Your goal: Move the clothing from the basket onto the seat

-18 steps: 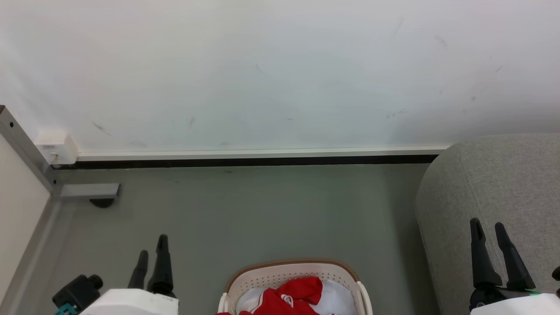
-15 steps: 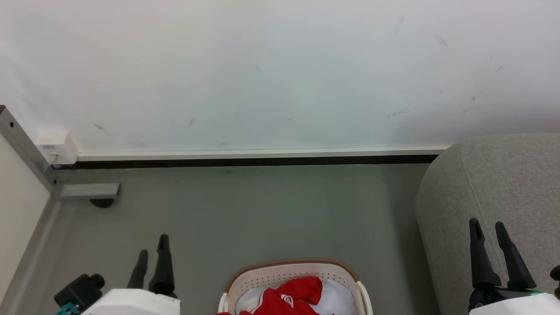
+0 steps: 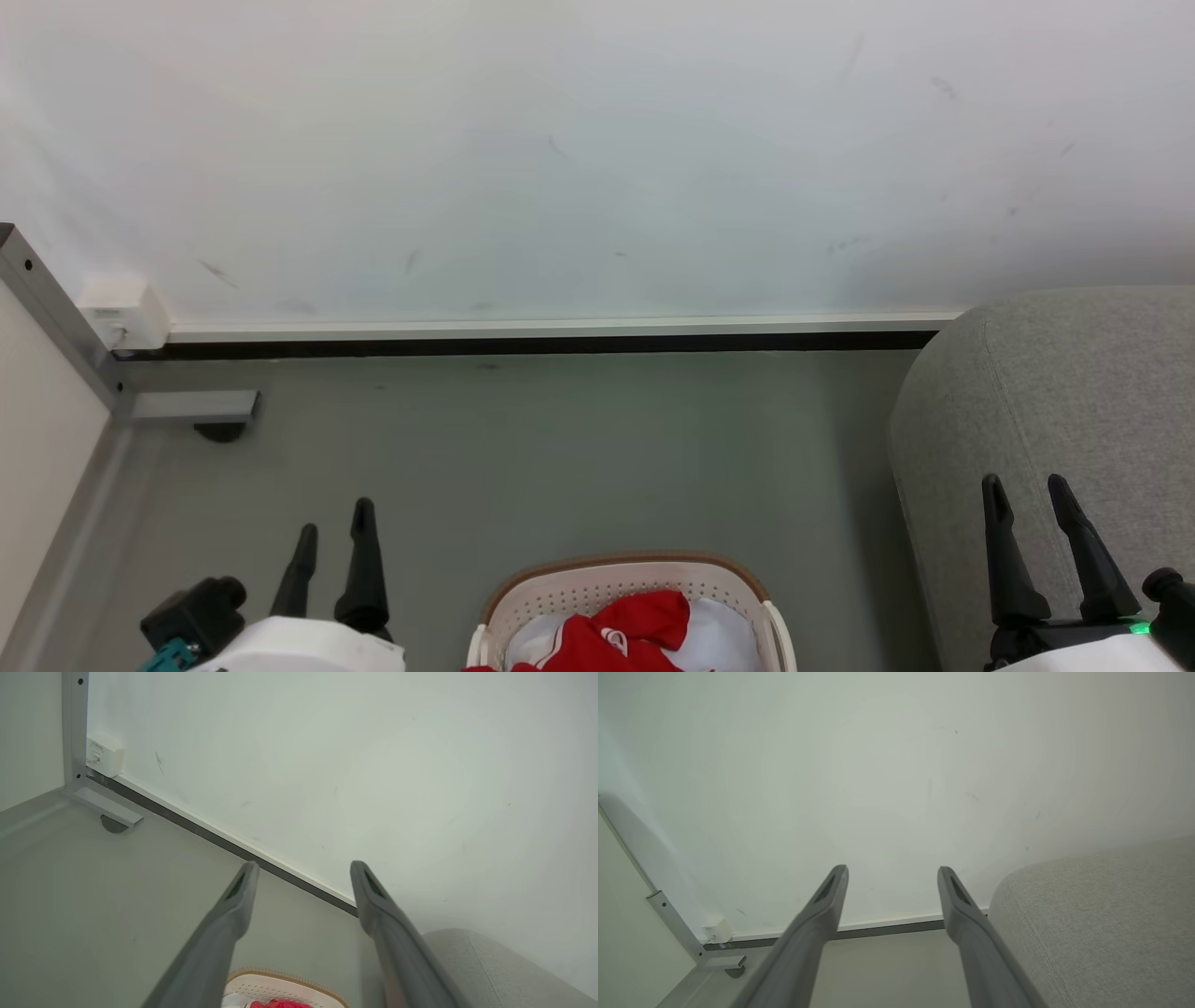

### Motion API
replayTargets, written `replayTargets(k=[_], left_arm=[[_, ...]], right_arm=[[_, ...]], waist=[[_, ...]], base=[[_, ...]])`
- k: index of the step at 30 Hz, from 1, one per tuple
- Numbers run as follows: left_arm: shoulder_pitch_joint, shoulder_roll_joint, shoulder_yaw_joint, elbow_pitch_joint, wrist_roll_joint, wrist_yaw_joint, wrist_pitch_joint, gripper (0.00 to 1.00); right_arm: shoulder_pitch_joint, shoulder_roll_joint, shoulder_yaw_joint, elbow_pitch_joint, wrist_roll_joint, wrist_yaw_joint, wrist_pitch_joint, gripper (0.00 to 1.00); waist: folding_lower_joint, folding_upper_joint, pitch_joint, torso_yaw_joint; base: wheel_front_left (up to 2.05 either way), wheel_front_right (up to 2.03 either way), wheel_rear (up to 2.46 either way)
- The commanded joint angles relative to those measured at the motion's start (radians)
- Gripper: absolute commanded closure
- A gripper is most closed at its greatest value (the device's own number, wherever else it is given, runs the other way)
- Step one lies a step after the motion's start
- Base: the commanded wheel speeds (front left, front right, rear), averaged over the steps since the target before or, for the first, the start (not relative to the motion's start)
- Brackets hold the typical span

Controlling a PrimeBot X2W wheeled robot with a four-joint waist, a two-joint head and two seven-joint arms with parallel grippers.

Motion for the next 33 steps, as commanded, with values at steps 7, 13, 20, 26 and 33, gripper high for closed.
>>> replayTargets(k=[7, 13, 20, 26, 33], left_arm=[[-0.013, 0.009, -0.011, 0.000, 0.095, 0.005, -0.025, 0.00], [-0.008, 0.009, -0.020, 0.001, 0.153, 0.010, -0.040, 0.00], [-0.009, 0.009, -0.027, 0.010, 0.215, 0.011, -0.054, 0.00], [-0.006, 0.010, -0.034, 0.027, 0.250, 0.010, -0.065, 0.00], [-0.006, 0.010, -0.037, 0.045, 0.287, 0.006, -0.082, 0.00]], right_arm=[[0.003, 0.015, -0.027, -0.005, -0.111, -0.001, -0.010, 0.00], [0.004, 0.029, -0.043, 0.004, -0.174, -0.001, -0.009, 0.00], [0.005, 0.042, -0.059, 0.016, -0.231, -0.001, -0.010, 0.00], [0.011, 0.051, -0.069, 0.025, -0.268, -0.002, -0.011, 0.00], [0.017, 0.065, -0.092, 0.033, -0.304, -0.002, -0.013, 0.00]], waist=[[0.0000, 0.0000, 0.000, 0.001], [0.0000, 0.0000, 0.000, 0.000], [0.0000, 0.0000, 0.000, -0.002], [0.0000, 0.0000, -0.001, -0.001], [0.0000, 0.0000, -0.003, -0.001]], base=[[0.00, 0.00, 0.00], [0.00, 0.00, 0.00], [0.00, 0.00, 0.00], [0.00, 0.00, 0.00], [0.00, 0.00, 0.00]])
